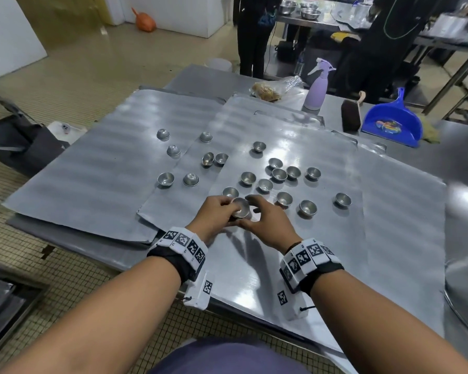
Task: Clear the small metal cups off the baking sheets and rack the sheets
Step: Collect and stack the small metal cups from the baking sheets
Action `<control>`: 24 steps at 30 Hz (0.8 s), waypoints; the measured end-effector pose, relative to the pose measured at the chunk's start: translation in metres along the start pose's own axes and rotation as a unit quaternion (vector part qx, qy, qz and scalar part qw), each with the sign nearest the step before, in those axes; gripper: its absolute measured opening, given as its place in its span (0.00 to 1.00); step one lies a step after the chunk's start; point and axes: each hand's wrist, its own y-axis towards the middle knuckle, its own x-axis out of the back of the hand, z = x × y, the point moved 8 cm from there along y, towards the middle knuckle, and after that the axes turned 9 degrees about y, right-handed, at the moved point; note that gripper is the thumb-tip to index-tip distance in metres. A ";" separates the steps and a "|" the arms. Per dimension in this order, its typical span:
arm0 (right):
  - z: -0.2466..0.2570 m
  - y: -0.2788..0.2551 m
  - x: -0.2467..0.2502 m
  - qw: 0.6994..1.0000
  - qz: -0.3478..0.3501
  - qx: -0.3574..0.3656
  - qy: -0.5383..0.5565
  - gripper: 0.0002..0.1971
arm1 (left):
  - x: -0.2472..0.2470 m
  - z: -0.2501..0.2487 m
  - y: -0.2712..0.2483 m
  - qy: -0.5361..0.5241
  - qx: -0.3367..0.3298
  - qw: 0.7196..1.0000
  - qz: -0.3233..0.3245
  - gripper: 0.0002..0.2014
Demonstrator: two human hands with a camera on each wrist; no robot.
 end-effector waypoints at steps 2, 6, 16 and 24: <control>-0.010 0.003 -0.001 1.000 -0.009 -0.026 -0.001 0.33 | 0.018 0.004 0.004 0.034 0.000 0.999 -0.030 0.06; -0.023 0.010 -0.011 0.997 -0.014 -0.076 -0.026 0.32 | 0.048 0.007 0.012 0.069 0.005 0.997 -0.042 0.08; -0.026 0.022 -0.033 0.989 0.026 -0.107 -0.098 0.25 | 0.043 0.010 0.016 0.095 0.027 0.995 0.019 0.06; -0.027 0.026 -0.030 0.992 -0.008 -0.103 -0.069 0.25 | 0.039 0.004 0.017 0.132 0.036 0.989 0.051 0.09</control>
